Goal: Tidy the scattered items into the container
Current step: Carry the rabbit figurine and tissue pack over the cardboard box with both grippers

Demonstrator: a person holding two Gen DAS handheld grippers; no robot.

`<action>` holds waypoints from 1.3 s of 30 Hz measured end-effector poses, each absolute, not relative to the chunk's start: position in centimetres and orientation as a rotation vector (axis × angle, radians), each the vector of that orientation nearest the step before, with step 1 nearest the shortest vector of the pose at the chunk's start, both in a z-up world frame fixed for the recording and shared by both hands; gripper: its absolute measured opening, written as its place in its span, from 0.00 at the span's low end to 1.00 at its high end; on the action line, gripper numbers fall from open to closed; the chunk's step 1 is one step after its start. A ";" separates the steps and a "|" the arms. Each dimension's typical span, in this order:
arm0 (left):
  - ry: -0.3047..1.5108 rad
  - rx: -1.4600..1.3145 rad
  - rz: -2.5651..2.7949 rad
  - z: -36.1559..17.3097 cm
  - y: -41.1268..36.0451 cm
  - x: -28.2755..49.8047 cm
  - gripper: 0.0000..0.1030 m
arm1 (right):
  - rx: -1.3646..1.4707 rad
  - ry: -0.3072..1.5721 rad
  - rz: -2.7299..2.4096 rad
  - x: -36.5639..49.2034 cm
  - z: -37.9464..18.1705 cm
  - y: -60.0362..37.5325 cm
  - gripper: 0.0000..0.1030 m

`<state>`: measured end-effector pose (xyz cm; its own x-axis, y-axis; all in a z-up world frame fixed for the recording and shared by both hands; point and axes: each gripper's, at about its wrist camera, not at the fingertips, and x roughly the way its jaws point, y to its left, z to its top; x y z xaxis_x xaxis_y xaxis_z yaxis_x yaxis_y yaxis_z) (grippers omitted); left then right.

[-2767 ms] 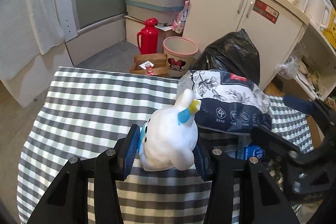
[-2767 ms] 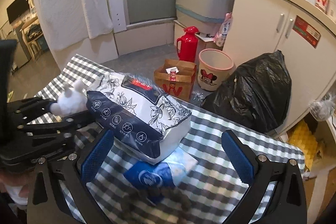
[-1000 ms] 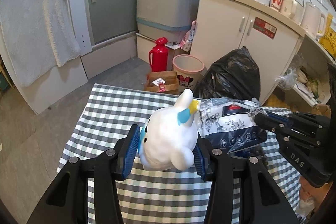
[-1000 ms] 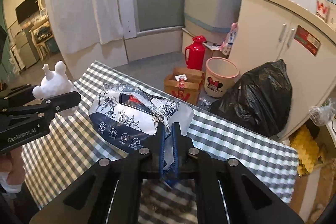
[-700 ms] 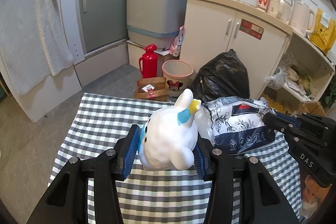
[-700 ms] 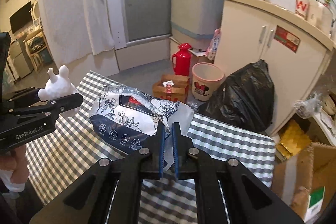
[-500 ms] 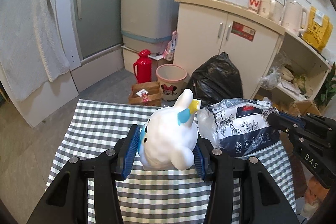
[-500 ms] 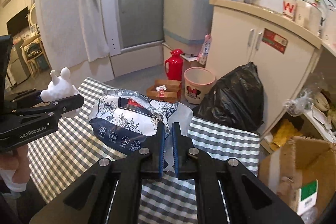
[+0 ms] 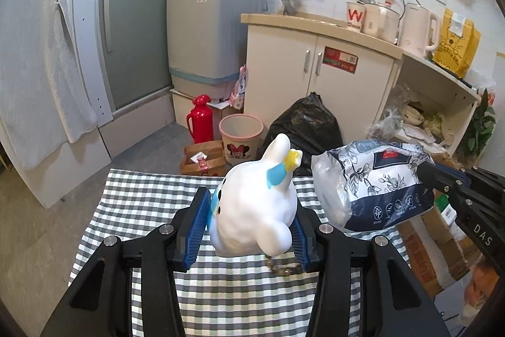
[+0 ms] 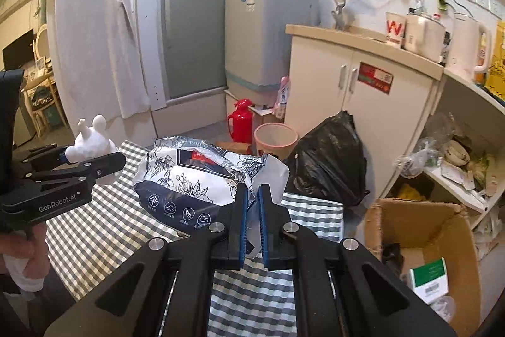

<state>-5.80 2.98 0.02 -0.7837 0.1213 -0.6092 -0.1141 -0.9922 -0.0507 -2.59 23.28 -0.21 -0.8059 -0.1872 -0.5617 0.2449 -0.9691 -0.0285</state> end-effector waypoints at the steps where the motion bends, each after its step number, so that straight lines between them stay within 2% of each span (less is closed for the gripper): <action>1: -0.014 -0.968 2.854 0.2 3.2 -5.6 0.46 | 0.847 0.144 -2.789 -2.3 0.0 23.6 0.06; 20: 0.024 -0.883 2.808 2.4 9.0 -4.0 0.46 | 0.772 0.083 -2.911 2.1 2.5 29.7 0.06; 39: 0.071 -0.843 2.656 2.4 18.1 -5.4 0.46 | 0.851 0.044 -3.083 3.8 2.7 38.3 0.06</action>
